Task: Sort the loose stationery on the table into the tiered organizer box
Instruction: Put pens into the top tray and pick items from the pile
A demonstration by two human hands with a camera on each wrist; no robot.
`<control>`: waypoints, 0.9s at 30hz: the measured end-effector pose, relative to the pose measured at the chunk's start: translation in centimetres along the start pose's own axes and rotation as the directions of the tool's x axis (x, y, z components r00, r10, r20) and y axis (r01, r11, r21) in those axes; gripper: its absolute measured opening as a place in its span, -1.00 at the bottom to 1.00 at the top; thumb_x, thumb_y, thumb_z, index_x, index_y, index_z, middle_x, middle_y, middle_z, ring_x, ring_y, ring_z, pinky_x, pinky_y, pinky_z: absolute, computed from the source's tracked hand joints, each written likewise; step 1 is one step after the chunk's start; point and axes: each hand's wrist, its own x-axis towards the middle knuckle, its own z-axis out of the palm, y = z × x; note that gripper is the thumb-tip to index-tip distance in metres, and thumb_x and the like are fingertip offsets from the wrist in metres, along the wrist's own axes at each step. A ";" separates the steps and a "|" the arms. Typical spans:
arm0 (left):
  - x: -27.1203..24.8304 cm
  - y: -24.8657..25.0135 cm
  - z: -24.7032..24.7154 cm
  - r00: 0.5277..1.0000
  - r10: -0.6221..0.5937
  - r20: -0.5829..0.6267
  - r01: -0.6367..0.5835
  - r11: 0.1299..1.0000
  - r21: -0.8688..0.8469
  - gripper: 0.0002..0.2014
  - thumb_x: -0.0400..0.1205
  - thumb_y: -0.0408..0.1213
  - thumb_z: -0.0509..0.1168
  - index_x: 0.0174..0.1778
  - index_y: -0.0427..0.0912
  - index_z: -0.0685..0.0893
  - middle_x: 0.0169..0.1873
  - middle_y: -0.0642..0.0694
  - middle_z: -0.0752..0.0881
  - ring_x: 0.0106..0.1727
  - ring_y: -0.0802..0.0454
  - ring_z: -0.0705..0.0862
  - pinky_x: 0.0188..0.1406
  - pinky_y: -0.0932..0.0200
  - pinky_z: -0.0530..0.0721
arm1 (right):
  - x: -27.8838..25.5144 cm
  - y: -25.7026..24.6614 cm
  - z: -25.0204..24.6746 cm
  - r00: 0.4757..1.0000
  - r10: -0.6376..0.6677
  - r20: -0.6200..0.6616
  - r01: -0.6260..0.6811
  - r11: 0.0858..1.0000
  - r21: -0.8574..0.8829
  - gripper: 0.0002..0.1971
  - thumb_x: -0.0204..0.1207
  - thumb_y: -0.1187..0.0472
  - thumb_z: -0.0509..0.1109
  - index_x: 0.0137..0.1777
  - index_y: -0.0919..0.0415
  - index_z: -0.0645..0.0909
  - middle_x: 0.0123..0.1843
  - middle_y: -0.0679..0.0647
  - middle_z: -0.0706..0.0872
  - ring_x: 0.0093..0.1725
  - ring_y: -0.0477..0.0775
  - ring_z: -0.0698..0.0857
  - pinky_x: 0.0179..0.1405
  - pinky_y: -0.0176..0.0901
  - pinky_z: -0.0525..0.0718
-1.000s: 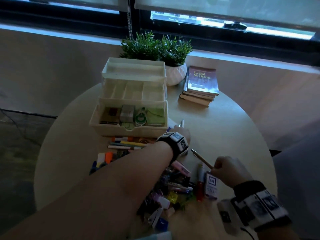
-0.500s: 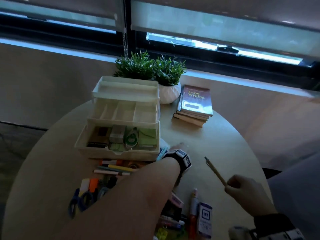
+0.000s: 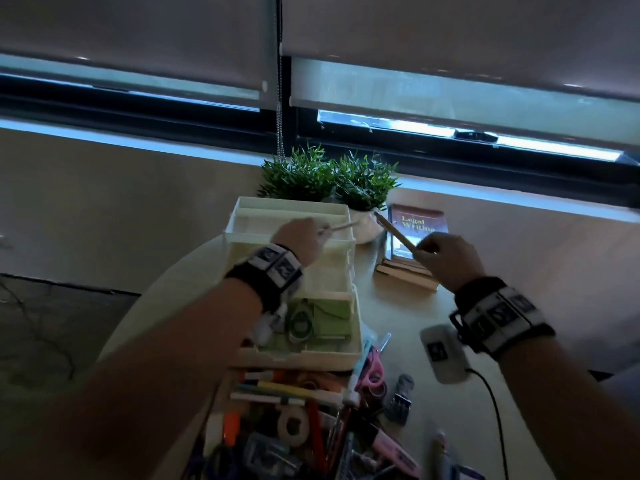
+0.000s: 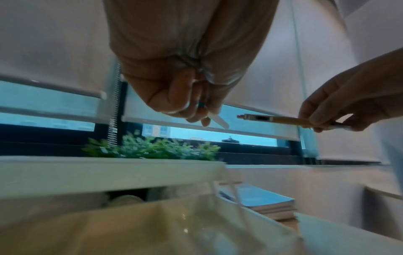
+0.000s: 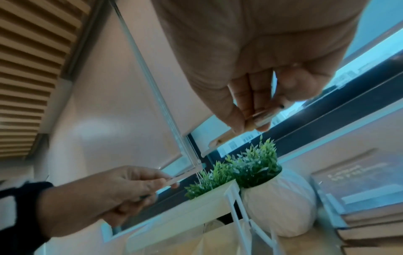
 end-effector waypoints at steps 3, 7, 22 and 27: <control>2.1 -5.2 -3.6 0.997 -0.077 -0.013 0.078 0.995 0.059 -0.73 0.70 -0.26 0.12 0.23 -0.20 0.62 0.12 -0.31 0.70 0.12 -0.27 0.65 0.09 -0.01 0.56 | 4.2 -3.0 2.7 0.997 -0.070 0.032 0.071 0.997 -0.034 -0.86 0.47 0.29 0.38 -0.06 0.30 0.73 -0.01 0.24 0.76 -0.02 0.18 0.66 -0.15 -0.25 0.39; 5.1 -10.7 -6.1 0.995 -0.096 -0.023 0.098 0.991 0.089 -0.76 0.68 -0.34 0.15 0.22 -0.29 0.59 0.15 -0.31 0.69 0.14 -0.26 0.62 0.08 0.01 0.51 | 8.5 -7.3 5.9 0.984 -0.132 0.122 0.151 0.975 -0.162 -0.84 0.52 0.23 0.35 0.01 0.21 0.72 0.01 0.17 0.76 -0.06 0.09 0.64 -0.12 -0.22 0.51; 10.0 -15.0 -3.2 1.000 -0.021 0.019 0.015 0.962 0.273 -0.71 0.69 -0.22 0.15 0.27 -0.01 0.67 0.32 -0.14 0.60 0.33 -0.19 0.51 0.29 -0.02 0.49 | 13.0 -13.0 10.6 0.887 -0.067 0.457 0.284 0.859 -0.426 -0.57 0.62 0.43 0.08 0.48 0.24 0.41 0.44 0.24 0.51 0.40 0.21 0.52 0.34 -0.10 0.47; 5.4 -13.9 -3.8 0.998 0.029 -0.062 -0.017 0.981 0.194 -0.71 0.64 -0.21 0.21 0.24 -0.07 0.68 0.31 -0.17 0.60 0.30 -0.23 0.55 0.31 -0.12 0.53 | 10.1 -9.7 9.2 0.948 -0.148 0.281 0.212 0.954 -0.214 -0.61 0.57 0.43 0.15 0.34 0.18 0.55 0.34 0.17 0.61 0.13 0.14 0.63 0.03 -0.20 0.54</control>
